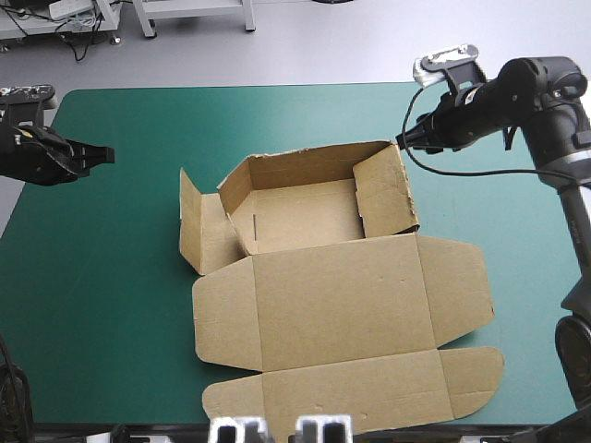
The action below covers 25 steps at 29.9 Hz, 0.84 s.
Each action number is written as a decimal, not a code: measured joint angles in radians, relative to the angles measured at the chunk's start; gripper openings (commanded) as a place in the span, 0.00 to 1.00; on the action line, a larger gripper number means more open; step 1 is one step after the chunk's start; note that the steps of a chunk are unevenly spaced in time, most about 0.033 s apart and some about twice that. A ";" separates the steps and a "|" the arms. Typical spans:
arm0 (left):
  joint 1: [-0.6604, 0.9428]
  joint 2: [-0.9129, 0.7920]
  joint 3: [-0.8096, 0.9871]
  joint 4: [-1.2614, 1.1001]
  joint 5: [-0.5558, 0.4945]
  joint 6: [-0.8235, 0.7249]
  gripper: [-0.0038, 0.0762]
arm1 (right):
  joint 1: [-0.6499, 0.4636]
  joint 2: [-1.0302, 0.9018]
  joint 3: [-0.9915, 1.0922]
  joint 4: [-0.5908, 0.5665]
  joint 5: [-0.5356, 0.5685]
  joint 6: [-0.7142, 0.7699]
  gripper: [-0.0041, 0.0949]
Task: Fold the box
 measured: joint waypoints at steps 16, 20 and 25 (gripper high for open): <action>0.000 0.000 0.000 0.048 0.000 -0.001 0.03 | 0.000 0.230 0.149 0.062 -0.052 -0.017 0.44; 0.000 0.000 0.000 0.049 0.000 -0.001 0.03 | 0.000 0.268 0.149 0.063 -0.076 -0.029 0.37; 0.000 0.000 0.000 0.041 0.000 0.006 0.03 | 0.000 0.292 0.149 0.094 -0.129 -0.036 0.03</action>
